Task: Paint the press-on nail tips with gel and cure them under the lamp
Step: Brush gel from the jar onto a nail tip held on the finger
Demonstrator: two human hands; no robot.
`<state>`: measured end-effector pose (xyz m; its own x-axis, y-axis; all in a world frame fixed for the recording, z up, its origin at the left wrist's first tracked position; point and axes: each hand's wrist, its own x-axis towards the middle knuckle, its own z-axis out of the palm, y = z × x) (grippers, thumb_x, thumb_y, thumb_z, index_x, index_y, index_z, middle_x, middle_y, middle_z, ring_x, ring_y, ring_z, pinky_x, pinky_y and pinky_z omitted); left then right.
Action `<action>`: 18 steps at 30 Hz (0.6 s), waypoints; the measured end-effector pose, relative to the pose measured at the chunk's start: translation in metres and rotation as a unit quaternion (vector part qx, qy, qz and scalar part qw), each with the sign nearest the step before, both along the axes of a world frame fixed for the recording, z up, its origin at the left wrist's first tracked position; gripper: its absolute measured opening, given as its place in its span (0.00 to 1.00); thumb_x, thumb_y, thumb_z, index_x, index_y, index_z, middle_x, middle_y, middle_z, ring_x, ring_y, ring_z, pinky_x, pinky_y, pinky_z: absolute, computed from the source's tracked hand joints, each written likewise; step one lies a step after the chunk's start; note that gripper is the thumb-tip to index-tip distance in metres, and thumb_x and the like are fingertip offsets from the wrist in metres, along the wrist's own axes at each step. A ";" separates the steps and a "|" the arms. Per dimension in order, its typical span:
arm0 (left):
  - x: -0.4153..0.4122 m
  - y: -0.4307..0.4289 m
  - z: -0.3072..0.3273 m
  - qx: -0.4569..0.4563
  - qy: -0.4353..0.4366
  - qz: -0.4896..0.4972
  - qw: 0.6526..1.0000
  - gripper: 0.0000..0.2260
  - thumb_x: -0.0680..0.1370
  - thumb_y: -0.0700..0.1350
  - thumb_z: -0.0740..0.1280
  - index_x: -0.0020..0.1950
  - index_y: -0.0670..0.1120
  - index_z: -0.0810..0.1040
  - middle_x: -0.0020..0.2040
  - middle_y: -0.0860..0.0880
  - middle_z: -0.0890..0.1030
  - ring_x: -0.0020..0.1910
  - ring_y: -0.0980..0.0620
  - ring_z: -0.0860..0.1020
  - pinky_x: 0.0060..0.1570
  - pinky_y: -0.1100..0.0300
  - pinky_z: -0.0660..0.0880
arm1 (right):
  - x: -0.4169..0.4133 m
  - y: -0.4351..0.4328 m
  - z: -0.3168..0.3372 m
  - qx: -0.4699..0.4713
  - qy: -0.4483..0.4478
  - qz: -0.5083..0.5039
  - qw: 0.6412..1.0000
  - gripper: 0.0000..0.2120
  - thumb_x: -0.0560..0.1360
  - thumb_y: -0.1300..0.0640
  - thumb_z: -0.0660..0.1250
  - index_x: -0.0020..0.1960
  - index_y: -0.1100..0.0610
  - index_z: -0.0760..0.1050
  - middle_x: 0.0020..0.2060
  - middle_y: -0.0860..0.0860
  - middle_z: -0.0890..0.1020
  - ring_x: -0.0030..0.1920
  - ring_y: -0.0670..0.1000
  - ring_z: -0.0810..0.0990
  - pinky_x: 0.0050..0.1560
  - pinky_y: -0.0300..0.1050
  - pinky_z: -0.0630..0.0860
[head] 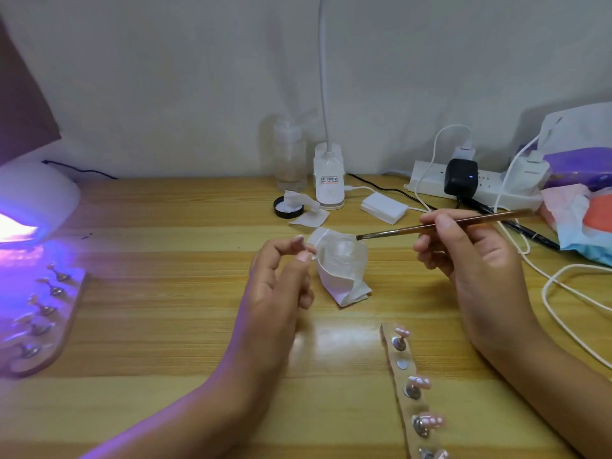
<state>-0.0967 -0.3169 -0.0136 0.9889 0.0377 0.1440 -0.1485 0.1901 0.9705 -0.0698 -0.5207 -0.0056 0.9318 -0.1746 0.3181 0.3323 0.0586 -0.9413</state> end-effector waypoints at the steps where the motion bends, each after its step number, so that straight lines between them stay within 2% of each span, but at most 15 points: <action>1: 0.002 0.000 -0.001 0.001 0.027 0.001 1.000 0.03 0.74 0.54 0.64 0.43 0.62 0.78 0.43 0.64 0.79 0.34 0.61 0.76 0.35 0.64 0.71 | -0.002 0.001 0.000 -0.016 -0.008 0.007 1.000 0.10 0.78 0.52 0.63 0.52 0.56 0.80 0.37 0.50 0.83 0.40 0.47 0.80 0.42 0.38 0.77; 4: 0.009 0.000 -0.004 -0.032 0.079 -0.051 0.995 0.08 0.81 0.53 0.59 0.46 0.64 0.74 0.51 0.60 0.82 0.44 0.52 0.84 0.37 0.62 0.78 | -0.006 0.006 0.001 -0.050 -0.029 0.034 0.998 0.13 0.76 0.51 0.62 0.53 0.58 0.79 0.38 0.50 0.83 0.41 0.47 0.80 0.42 0.39 0.77; 6: 0.010 0.001 -0.003 -0.041 0.089 -0.105 0.990 0.04 0.81 0.55 0.56 0.52 0.62 0.70 0.47 0.60 0.85 0.48 0.44 0.85 0.43 0.56 0.82 | -0.007 0.008 0.000 -0.057 -0.038 0.044 0.997 0.12 0.76 0.52 0.61 0.52 0.58 0.79 0.39 0.51 0.83 0.41 0.48 0.80 0.43 0.39 0.77; 8: 0.011 0.002 0.000 -0.069 0.108 -0.142 0.982 0.05 0.79 0.56 0.57 0.52 0.60 0.70 0.46 0.60 0.85 0.50 0.41 0.84 0.48 0.50 0.82 | -0.007 0.009 -0.001 -0.059 -0.042 0.043 0.996 0.12 0.77 0.53 0.61 0.52 0.59 0.78 0.39 0.50 0.82 0.42 0.48 0.80 0.43 0.39 0.76; 10: 0.012 0.002 0.002 -0.101 0.120 -0.158 0.975 0.04 0.78 0.55 0.59 0.51 0.60 0.72 0.53 0.58 0.83 0.52 0.40 0.83 0.49 0.49 0.81 | -0.007 0.008 -0.002 -0.063 -0.041 0.043 0.996 0.13 0.77 0.53 0.61 0.53 0.59 0.78 0.39 0.50 0.82 0.42 0.47 0.80 0.43 0.39 0.76; 15: 0.011 0.000 0.002 -0.086 0.114 -0.164 0.976 0.05 0.84 0.49 0.55 0.59 0.53 0.68 0.64 0.56 0.76 0.54 0.42 0.83 0.53 0.49 0.80 | -0.005 0.010 -0.005 -0.068 -0.038 0.059 0.995 0.11 0.77 0.54 0.61 0.51 0.58 0.78 0.37 0.49 0.82 0.41 0.44 0.80 0.43 0.34 0.74; 18: 0.010 0.000 0.001 -0.079 0.101 -0.173 0.977 0.05 0.83 0.50 0.57 0.57 0.53 0.69 0.64 0.55 0.77 0.55 0.42 0.83 0.53 0.49 0.80 | -0.006 0.011 -0.005 -0.094 -0.034 0.086 0.991 0.11 0.76 0.53 0.62 0.51 0.58 0.79 0.39 0.53 0.83 0.41 0.46 0.80 0.43 0.35 0.75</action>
